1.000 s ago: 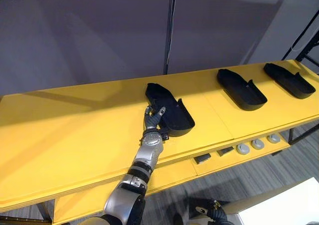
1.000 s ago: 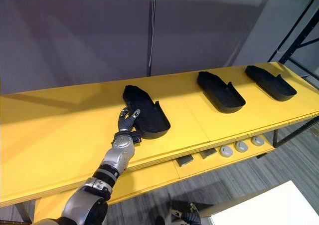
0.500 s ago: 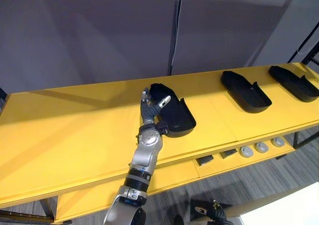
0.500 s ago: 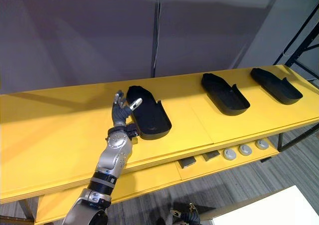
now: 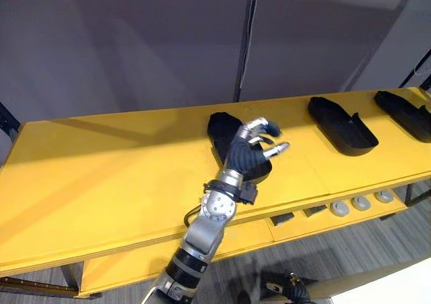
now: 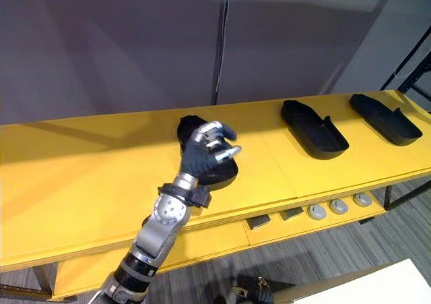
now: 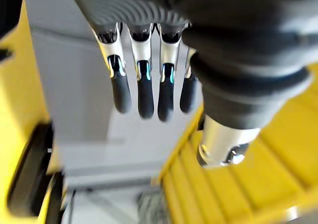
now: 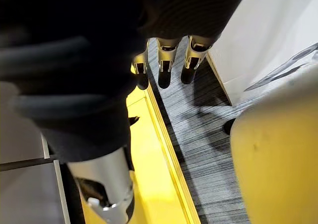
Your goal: Walk over and take plastic housings, then place them on the shelf
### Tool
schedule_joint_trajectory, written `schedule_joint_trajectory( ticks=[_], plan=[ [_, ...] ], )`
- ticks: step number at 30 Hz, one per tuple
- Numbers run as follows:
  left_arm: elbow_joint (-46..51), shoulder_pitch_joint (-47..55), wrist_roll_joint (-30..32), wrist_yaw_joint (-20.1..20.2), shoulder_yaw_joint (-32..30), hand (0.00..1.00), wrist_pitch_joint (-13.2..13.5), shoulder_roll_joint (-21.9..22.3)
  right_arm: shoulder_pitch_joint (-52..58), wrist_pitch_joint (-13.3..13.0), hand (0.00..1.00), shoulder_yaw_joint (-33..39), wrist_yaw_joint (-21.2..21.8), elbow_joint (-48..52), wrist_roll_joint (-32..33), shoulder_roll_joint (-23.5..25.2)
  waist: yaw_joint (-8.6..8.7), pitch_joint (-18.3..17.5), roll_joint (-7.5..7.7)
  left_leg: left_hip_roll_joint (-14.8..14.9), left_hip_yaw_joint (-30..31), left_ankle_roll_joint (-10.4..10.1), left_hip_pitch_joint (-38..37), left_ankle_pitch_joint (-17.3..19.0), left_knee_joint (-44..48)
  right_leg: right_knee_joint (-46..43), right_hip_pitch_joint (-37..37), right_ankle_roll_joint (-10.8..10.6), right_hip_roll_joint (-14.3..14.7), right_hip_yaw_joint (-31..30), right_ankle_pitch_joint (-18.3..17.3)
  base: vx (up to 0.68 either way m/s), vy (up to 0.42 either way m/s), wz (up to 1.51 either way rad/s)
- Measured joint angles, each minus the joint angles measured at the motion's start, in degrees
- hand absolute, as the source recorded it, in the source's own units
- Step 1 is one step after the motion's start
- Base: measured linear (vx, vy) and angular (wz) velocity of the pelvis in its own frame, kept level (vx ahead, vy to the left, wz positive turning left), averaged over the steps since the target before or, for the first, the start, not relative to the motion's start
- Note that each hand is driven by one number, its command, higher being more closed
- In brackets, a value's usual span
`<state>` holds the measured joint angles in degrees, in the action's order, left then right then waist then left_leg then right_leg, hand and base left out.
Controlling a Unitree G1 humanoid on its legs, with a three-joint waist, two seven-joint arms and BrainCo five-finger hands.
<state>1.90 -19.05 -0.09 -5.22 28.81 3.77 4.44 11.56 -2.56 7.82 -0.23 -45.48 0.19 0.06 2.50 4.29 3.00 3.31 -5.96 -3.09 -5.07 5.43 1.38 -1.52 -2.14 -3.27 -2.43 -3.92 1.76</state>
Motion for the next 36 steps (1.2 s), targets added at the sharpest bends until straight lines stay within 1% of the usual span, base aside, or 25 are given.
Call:
schedule_joint_trajectory(
  ticks=[4,6,7,8,11,14,18,19,21,23,30,36],
  plan=[
    [-3.17,0.0,2.32,3.69,5.7,1.0,0.0,-0.26,-0.08,-0.11,0.0,-0.02,0.34,-0.05,-0.01,-0.07,0.12,-0.01,-0.02,-0.15,-0.22,0.05,-0.07,0.06,0.0,-0.05,-0.29,-0.03,-0.07,-0.24,-0.01,0.01,0.022,-0.05],
    [-4.38,-0.01,2.75,4.35,6.66,1.0,-0.01,-0.3,-0.13,-0.15,0.0,-0.03,0.35,-0.13,-0.01,-0.11,0.14,-0.01,-0.03,-0.17,-0.25,0.05,-0.06,0.06,0.0,-0.11,-0.39,-0.03,-0.08,-0.3,-0.01,0.0,0.0,0.0],
    [-6.53,-0.07,4.59,4.54,7.73,1.0,-0.01,-0.31,-0.15,-0.4,0.0,-0.05,0.33,-0.19,-0.01,-0.12,0.19,-0.01,-0.03,-0.19,-0.27,0.05,-0.07,0.06,0.03,-0.2,-0.45,-0.05,-0.09,-0.34,-0.02,0.0,0.0,0.0],
    [-7.43,-0.13,4.97,4.53,7.93,1.0,0.04,-0.32,-0.19,-0.44,0.0,-0.04,0.33,-0.14,-0.01,-0.12,0.22,0.0,-0.09,-0.18,-0.35,0.06,-0.1,0.06,0.02,-0.23,-0.43,-0.06,-0.07,-0.34,-0.02,0.0,0.0,0.0],
    [-13.03,-0.09,7.33,4.24,8.08,1.0,-0.05,-0.34,-0.61,-0.51,0.0,-0.07,0.28,-0.24,-0.06,-0.16,1.07,-0.13,-0.49,-0.18,-0.46,0.06,-0.21,0.06,0.0,-0.21,-0.25,-0.06,-0.08,-0.36,0.0,0.0,0.0,0.0],
    [-18.14,-0.1,9.86,3.1,8.07,1.0,-0.12,-0.34,-0.94,-0.66,0.0,-0.06,0.24,-0.09,-0.06,-0.17,1.91,-0.09,-0.98,0.02,-0.83,0.04,-0.22,0.06,-0.09,-0.06,-0.26,-0.01,0.12,-0.5,0.11,-0.02,0.004,-0.06],
    [-23.25,-0.14,12.01,1.64,6.56,1.0,-0.39,-0.33,-1.37,-0.66,0.0,-0.06,-0.17,-0.3,-0.15,-0.19,2.31,-0.04,-1.29,0.67,-1.88,-0.05,-0.39,0.11,-0.54,0.15,-0.62,0.27,0.91,-1.52,0.32,0.0,-0.008,-0.12],
    [-23.63,-0.19,12.22,1.39,6.24,1.0,-0.59,-0.34,-1.47,-0.66,0.0,-0.06,-0.28,-0.39,-0.15,-0.18,2.35,0.0,-1.34,0.74,-2.07,-0.05,-0.42,0.11,-0.63,0.16,-0.71,0.3,1.02,-1.68,0.35,0.01,-0.006,-0.14],
    [-25.03,-0.62,12.73,0.22,4.92,1.0,-0.79,-0.32,-2.05,-0.66,0.0,-0.04,-0.66,-0.64,-0.14,-0.19,3.0,0.27,-1.68,0.89,-2.18,-0.08,-0.54,0.08,-0.97,0.38,-0.75,0.32,1.19,-1.74,0.36,0.01,-0.003,-0.05],
    [-26.33,-1.35,12.77,-0.63,3.84,1.0,-1.27,-0.27,-2.41,-0.66,0.0,-0.03,-0.86,-0.64,-0.15,-0.19,3.15,0.78,-1.84,0.95,-2.43,-0.09,-0.85,0.08,-1.17,0.47,-0.75,0.32,1.27,-1.8,0.37,0.02,0.004,-0.05],
    [-28.13,-3.81,13.94,-3.54,-0.55,1.0,-2.12,-0.3,-3.11,-0.67,0.0,-0.02,-1.15,-0.65,-0.12,-0.16,3.21,2.29,-1.68,0.93,-3.08,-0.14,-1.05,0.11,-1.81,1.16,-0.82,0.29,1.35,-2.14,0.48,0.02,0.007,-0.04],
    [-29.15,-5.71,15.1,-4.86,-4.17,1.0,-2.26,-0.28,-4.04,-0.72,0.0,-0.01,-1.54,-1.47,-0.12,-0.19,3.44,3.14,-1.54,0.89,-3.12,-0.18,-1.04,0.13,-1.87,1.28,-0.82,0.25,1.34,-2.17,0.52,0.0,0.0,0.0]
  ],
)
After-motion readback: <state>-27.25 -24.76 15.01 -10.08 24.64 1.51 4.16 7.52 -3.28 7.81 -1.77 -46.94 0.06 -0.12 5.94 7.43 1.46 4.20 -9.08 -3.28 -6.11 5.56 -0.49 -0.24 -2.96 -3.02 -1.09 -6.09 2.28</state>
